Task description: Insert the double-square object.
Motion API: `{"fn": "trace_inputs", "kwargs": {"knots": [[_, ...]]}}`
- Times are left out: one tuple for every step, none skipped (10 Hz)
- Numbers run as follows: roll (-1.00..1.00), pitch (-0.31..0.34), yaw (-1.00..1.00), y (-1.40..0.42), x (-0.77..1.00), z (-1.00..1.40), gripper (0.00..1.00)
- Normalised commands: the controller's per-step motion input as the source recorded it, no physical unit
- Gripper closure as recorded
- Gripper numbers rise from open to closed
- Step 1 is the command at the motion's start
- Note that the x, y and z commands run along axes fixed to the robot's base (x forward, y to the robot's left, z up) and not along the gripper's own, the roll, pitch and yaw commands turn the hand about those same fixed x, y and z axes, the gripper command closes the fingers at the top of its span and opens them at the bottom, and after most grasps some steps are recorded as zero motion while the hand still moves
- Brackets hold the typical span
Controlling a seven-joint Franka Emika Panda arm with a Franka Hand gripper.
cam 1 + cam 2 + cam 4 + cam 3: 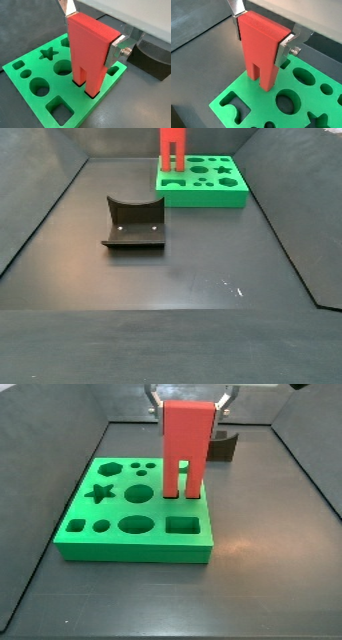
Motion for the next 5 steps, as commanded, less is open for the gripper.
{"fn": "trace_inputs", "kwargs": {"knots": [[-0.23,-0.12,0.0,0.0,-0.01,-0.24,1.0],[-0.27,-0.097,0.0,0.0,0.03,-0.27,1.0],[-0.3,-0.1,0.0,0.0,0.12,-0.28,1.0],[-0.27,-0.101,0.0,0.0,0.09,-0.33,1.0],[-0.09,-0.051,-0.01,0.0,0.05,-0.38,1.0]]}}
